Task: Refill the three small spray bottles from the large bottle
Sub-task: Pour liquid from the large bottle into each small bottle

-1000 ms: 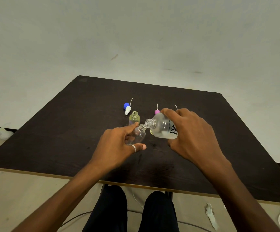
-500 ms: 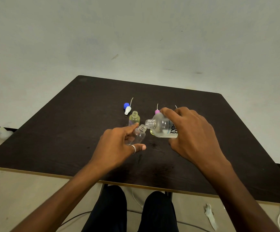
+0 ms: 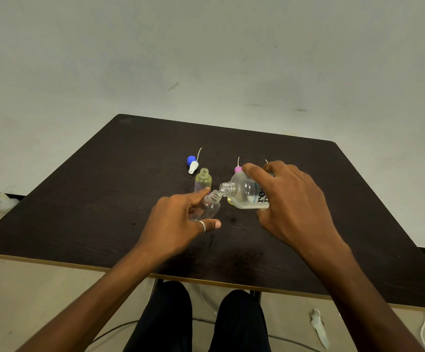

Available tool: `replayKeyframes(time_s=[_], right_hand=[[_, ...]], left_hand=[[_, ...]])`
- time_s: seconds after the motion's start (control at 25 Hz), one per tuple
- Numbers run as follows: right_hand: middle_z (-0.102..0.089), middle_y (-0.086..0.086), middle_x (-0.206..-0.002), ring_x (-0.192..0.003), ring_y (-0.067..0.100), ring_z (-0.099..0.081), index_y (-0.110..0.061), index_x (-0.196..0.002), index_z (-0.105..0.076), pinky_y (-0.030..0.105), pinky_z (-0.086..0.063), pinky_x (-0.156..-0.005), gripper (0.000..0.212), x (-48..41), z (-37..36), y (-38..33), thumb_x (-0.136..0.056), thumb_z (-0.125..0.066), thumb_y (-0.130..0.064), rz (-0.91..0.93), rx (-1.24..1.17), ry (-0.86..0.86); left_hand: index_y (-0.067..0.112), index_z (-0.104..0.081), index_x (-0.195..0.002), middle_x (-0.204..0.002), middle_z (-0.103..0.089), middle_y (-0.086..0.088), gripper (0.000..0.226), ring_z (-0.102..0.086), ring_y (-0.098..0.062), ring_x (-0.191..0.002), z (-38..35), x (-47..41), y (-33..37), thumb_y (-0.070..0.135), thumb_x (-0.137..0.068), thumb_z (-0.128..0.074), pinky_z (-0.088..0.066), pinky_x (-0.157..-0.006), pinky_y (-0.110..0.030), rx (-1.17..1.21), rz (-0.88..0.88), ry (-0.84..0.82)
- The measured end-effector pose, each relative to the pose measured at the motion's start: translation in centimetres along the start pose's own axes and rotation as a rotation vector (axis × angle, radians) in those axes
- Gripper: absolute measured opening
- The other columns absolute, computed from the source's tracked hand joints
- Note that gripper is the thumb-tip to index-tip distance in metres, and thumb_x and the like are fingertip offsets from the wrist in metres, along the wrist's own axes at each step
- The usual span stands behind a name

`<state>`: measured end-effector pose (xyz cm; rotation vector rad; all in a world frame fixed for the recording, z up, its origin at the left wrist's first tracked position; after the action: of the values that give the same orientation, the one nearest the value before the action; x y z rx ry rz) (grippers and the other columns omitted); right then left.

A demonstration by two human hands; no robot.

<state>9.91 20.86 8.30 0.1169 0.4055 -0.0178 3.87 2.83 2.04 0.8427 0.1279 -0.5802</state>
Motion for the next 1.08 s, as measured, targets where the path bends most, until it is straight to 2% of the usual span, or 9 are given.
replayKeyframes(time_s=[0.12,0.28,0.48,0.92,1.08], right_hand=[[-0.060,0.005,-0.124,-0.109,0.026,-0.058,-0.036,-0.141,-0.043,0.039,-0.049,-0.088,0.084,0.00,-0.04,-0.03,-0.067,-0.084,-0.029,0.001,0.004,0.001],[-0.059,0.004,-0.125,-0.110,0.026,-0.057,-0.036,-0.142,-0.041,0.039,-0.048,-0.090,0.085,0.02,-0.21,-0.11,-0.068,-0.083,-0.030,-0.001,0.011,-0.009],[-0.059,0.003,-0.124,-0.110,0.025,-0.056,-0.037,-0.141,-0.041,0.038,-0.047,-0.091,0.084,0.01,-0.30,-0.11,-0.068,-0.082,-0.031,0.001,0.029,-0.006],[-0.058,0.003,-0.125,-0.113,0.026,-0.055,-0.038,-0.141,-0.041,0.039,-0.046,-0.093,0.084,0.07,-0.07,-0.20,-0.068,-0.082,-0.030,0.006,0.043,-0.012],[-0.058,0.004,-0.125,-0.114,0.028,-0.055,-0.037,-0.140,-0.041,0.040,-0.046,-0.094,0.084,0.06,-0.09,-0.21,-0.068,-0.083,-0.029,0.010,0.049,-0.014]], left_hand=[[0.028,-0.052,-0.140,-0.122,-0.070,0.009,0.076,-0.058,0.010,-0.100,-0.06,0.02,-0.15,0.044,-0.072,-0.083,-0.040,-0.083,-0.001,0.006,0.008,-0.006],[0.029,-0.052,-0.141,-0.121,-0.070,0.007,0.077,-0.066,-0.002,-0.106,-0.13,0.05,-0.38,0.045,-0.072,-0.082,-0.050,-0.092,-0.017,0.004,0.018,-0.006],[0.029,-0.053,-0.141,-0.123,-0.070,0.006,0.076,-0.066,-0.004,-0.107,-0.21,0.14,-0.41,0.045,-0.073,-0.082,-0.054,-0.095,-0.027,0.004,0.013,-0.011],[0.027,-0.050,-0.142,-0.123,-0.070,0.006,0.078,-0.066,-0.003,-0.105,-0.41,0.19,-0.36,0.045,-0.073,-0.082,-0.051,-0.091,-0.021,-0.007,0.012,-0.010],[0.028,-0.050,-0.142,-0.123,-0.070,0.006,0.078,-0.066,-0.004,-0.105,-0.48,0.21,-0.37,0.046,-0.073,-0.082,-0.053,-0.093,-0.024,-0.012,0.011,-0.013]])
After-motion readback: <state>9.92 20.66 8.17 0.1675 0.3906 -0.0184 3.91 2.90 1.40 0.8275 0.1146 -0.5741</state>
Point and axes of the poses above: each hand's wrist, its own x-axis away from the middle knuckle, its own z-axis out of the back of the hand, y = z × x, the point moved 6 cm from there along -x, towards the middle knuckle
